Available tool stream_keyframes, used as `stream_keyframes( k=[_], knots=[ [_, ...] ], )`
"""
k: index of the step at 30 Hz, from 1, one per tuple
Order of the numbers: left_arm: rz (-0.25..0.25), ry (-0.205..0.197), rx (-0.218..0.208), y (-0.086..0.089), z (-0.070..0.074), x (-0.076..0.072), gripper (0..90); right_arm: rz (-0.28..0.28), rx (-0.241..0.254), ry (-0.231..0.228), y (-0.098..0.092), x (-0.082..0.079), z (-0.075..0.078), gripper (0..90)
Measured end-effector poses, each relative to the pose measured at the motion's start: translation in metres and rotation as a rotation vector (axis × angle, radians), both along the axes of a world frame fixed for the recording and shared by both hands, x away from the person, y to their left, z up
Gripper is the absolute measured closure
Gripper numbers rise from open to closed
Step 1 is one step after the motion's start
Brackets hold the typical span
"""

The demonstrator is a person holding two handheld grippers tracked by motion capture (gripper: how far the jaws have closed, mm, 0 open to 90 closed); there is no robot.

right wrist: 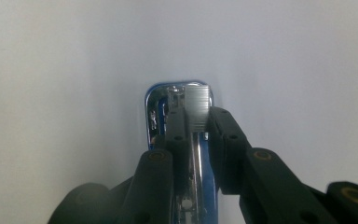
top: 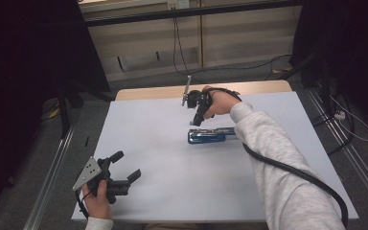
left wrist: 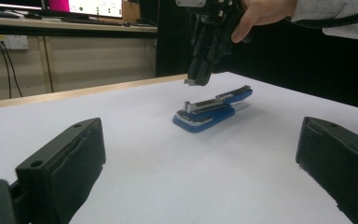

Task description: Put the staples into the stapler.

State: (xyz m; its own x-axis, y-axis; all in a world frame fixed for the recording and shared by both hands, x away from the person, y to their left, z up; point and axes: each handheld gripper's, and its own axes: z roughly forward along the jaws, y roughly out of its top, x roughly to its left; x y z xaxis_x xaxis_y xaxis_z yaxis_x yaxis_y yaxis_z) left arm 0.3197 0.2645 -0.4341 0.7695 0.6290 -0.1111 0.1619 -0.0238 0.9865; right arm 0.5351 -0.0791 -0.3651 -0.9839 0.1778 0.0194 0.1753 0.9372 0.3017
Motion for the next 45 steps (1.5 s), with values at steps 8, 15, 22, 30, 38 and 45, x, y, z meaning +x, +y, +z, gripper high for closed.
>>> stream_keyframes(
  k=[8,15,22,30,38,45],
  knots=[
    [0.001,0.001,-0.003,-0.001,0.0,0.0,1.3,-0.006,0.004,0.013,-0.001,-0.003,-0.002,78.7],
    [0.001,0.004,-0.002,-0.001,0.0,0.0,1.3,-0.011,0.021,0.022,-0.004,-0.004,-0.003,78.7],
    [-0.004,0.004,0.006,-0.001,0.0,0.0,1.3,-0.013,0.021,0.032,-0.005,-0.005,-0.006,78.6],
    [-0.004,0.005,0.002,-0.002,0.0,0.0,1.3,-0.007,0.03,0.037,-0.005,-0.005,-0.01,78.6],
    [-0.004,0.006,0.003,-0.002,0.0,0.0,1.3,-0.007,0.026,0.039,-0.006,-0.006,-0.015,78.6],
    [-0.001,0.006,-0.009,-0.003,0.0,-0.001,1.3,-0.011,0.021,0.041,-0.006,-0.006,-0.019,78.6]
  ],
)
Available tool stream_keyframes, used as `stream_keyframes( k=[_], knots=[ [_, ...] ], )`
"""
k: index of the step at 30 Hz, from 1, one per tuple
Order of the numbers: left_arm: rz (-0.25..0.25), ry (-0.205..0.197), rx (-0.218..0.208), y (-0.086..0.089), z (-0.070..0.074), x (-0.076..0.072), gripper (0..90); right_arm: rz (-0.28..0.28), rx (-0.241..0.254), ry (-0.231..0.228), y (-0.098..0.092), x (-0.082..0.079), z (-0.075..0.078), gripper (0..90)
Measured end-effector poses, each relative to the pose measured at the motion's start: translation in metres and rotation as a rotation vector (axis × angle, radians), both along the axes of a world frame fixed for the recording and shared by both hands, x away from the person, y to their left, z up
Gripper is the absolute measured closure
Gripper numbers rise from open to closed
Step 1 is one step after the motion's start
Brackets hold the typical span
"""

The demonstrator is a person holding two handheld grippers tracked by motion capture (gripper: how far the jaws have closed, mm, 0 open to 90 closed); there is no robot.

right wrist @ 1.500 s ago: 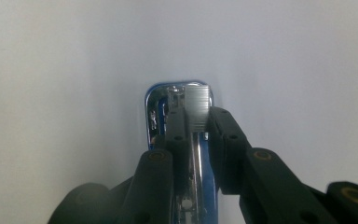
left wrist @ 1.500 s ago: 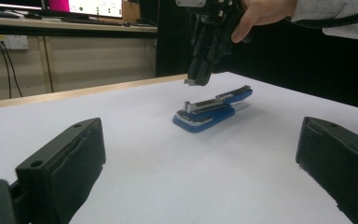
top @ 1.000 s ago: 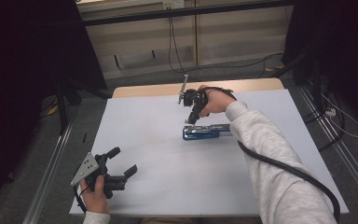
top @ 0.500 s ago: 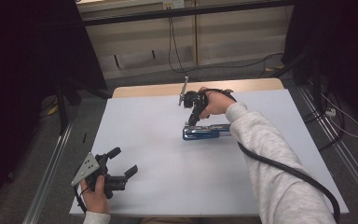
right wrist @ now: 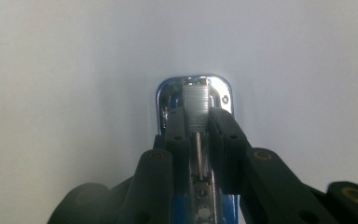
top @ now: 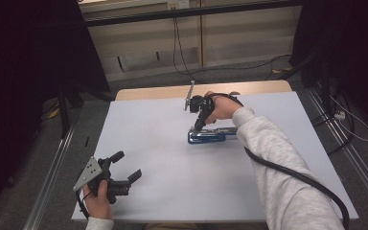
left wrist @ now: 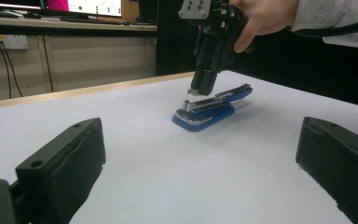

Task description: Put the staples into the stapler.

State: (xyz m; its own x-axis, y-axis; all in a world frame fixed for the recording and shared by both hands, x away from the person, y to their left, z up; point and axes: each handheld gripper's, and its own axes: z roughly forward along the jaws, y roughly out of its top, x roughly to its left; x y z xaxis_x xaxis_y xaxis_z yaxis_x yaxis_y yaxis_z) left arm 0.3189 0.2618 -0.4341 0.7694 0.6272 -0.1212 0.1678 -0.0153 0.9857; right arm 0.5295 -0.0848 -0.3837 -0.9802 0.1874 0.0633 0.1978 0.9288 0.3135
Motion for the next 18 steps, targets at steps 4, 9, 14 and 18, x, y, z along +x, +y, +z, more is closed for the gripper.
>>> stream_keyframes(
  k=[4,9,14,18],
  knots=[
    [-0.005,0.0,0.009,0.0002,0.0,0.0001,1.3,0.014,-0.002,0.0,0.0012,0.0003,-0.0023,78.6],
    [-0.005,-0.001,0.01,0.0004,-0.0001,-0.0001,1.4,0.006,-0.011,0.007,0.0019,0.0003,-0.0036,78.6],
    [-0.007,0.0,0.012,0.0003,-0.0002,0.0001,1.3,0.014,-0.001,0.003,0.0027,0.0016,-0.0048,78.6],
    [-0.007,0.0,0.013,0.0002,-0.0002,0.0001,1.3,0.024,-0.007,0.001,0.0034,0.0019,-0.0066,78.6]
  ],
)
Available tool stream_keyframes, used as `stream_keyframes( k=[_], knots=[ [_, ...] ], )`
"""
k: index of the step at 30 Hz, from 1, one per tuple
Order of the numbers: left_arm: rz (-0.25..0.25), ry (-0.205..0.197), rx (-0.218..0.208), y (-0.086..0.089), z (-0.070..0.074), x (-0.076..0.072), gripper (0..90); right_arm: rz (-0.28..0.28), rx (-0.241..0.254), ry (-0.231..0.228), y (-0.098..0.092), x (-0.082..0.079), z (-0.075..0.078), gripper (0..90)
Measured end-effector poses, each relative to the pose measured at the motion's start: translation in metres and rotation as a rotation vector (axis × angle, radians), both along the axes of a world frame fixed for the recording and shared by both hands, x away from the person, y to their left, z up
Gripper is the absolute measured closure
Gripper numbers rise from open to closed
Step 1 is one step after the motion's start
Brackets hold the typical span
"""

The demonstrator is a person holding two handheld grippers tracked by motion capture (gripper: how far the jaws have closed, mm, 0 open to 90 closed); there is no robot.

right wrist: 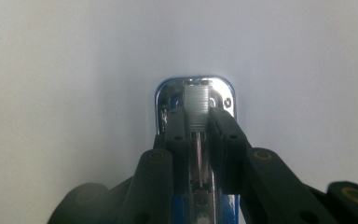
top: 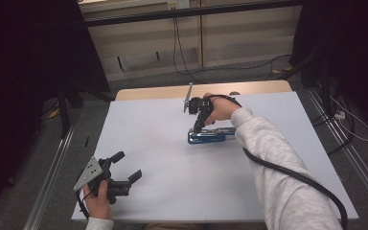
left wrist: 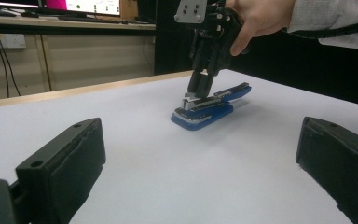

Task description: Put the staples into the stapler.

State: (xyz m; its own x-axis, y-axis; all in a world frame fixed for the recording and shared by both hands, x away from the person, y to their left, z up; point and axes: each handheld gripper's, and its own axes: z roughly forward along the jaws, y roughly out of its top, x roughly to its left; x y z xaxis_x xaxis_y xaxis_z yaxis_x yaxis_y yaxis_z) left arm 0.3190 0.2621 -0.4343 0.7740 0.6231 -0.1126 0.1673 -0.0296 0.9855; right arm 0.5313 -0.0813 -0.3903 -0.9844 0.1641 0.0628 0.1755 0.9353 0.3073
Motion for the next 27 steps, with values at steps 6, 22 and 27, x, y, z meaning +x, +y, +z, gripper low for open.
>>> stream_keyframes(
  k=[6,22,27],
  knots=[
    [-0.004,0.0,0.007,-0.0002,-0.0003,0.0004,1.3,0.003,0.005,0.004,-0.0006,0.0009,-0.0009,78.6],
    [-0.011,0.007,0.006,-0.0011,-0.0009,0.0009,1.4,0.002,-0.004,0.005,0.0009,-0.0001,-0.0028,78.6],
    [-0.01,0.007,0.008,-0.001,-0.0009,0.0009,1.4,0.012,0.008,0.0,0.0012,0.0012,-0.0038,78.5]
  ],
)
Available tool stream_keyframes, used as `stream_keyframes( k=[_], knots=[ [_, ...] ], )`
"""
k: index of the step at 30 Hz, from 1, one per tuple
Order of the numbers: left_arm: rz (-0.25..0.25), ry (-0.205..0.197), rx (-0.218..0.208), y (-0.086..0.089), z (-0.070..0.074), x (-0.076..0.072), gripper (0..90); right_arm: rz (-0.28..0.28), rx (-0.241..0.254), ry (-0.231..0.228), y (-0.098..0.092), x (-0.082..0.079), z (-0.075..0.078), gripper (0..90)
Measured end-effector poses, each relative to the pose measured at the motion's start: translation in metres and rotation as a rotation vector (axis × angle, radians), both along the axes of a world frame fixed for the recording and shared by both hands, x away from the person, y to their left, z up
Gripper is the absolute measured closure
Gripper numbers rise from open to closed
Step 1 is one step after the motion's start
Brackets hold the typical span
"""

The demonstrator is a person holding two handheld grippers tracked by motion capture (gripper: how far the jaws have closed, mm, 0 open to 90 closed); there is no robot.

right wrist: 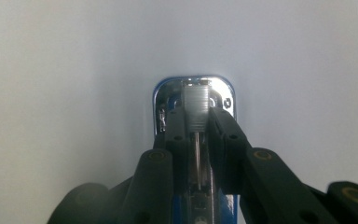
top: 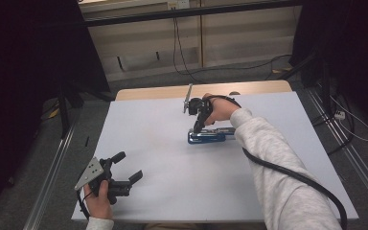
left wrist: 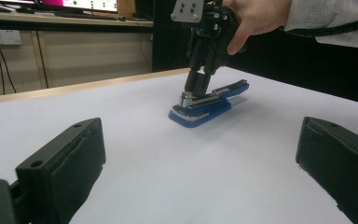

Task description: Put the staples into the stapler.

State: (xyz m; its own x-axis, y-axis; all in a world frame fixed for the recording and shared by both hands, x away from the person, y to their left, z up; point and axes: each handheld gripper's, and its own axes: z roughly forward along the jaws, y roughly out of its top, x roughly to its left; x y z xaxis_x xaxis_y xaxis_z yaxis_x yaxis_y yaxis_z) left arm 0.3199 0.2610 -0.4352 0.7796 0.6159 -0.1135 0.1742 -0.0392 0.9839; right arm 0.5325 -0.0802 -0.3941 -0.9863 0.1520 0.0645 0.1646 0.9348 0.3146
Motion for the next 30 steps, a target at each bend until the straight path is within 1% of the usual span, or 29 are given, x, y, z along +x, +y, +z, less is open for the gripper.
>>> stream_keyframes(
  k=[2,3,8,13,14,17,18,20,21,23,24,25,26,27,28,29,30],
  knots=[
    [-0.001,0.0,-0.003,0.0,0.0,0.0,1.3,-0.004,-0.014,-0.001,0.0,0.0,0.0,78.5],
    [0.0,0.002,-0.002,0.0,0.0,0.0,1.4,-0.011,-0.015,0.004,0.0,-0.001,0.0,78.5],
    [0.002,0.004,-0.005,0.0,0.0,0.0,1.3,-0.007,-0.024,0.006,0.001,-0.001,-0.001,78.4],
    [-0.002,0.001,-0.001,0.0,0.0,0.0,1.4,-0.005,-0.023,0.004,0.001,0.0,-0.001,78.3],
    [-0.001,0.004,-0.001,0.0,0.0,0.0,1.4,-0.004,-0.013,-0.001,0.002,0.0,-0.001,78.0],
    [-0.001,0.003,0.0,0.0,0.0,0.0,1.3,-0.002,-0.014,-0.006,0.003,0.0,-0.002,77.0],
    [-0.001,0.004,0.0,0.0,0.0,0.0,1.3,-0.014,-0.012,-0.001,0.003,-0.001,-0.002,75.7],
    [0.001,0.004,-0.003,0.0,0.0,0.0,1.4,-0.027,0.004,-0.014,0.003,0.001,-0.002,69.5],
    [0.001,0.004,-0.003,0.0,0.0,0.0,1.4,-0.03,0.002,-0.004,0.002,0.0,-0.002,69.2],
    [0.0,0.007,-0.004,0.0,0.0,0.0,1.4,-0.034,0.01,-0.009,0.001,-0.002,-0.001,64.7],
    [0.0,0.007,-0.004,0.0,0.0,0.0,1.3,-0.039,0.022,-0.009,0.0,-0.002,0.0,63.1],
    [0.0,0.007,-0.003,0.0,0.0,0.0,1.3,-0.039,0.022,-0.009,0.0,-0.002,0.0,63.1],
    [-0.002,0.008,-0.003,-0.001,0.0,0.001,1.4,-0.062,0.058,-0.009,-0.006,-0.005,0.003,61.2],
    [0.0,0.006,0.009,0.0,0.0,0.001,1.4,-0.062,0.058,-0.009,-0.006,-0.005,0.003,61.2],
    [-0.007,0.017,-0.002,-0.002,0.0,0.002,1.4,-0.101,0.094,-0.016,-0.013,-0.006,0.005,54.6],
    [-0.007,0.017,-0.002,-0.002,0.0,0.002,1.3,-0.101,0.094,-0.016,-0.013,-0.006,0.005,54.6],
    [-0.01,0.032,0.006,-0.004,0.0,0.004,1.4,-0.114,0.127,-0.023,-0.021,-0.009,0.007,54.2]
  ],
)
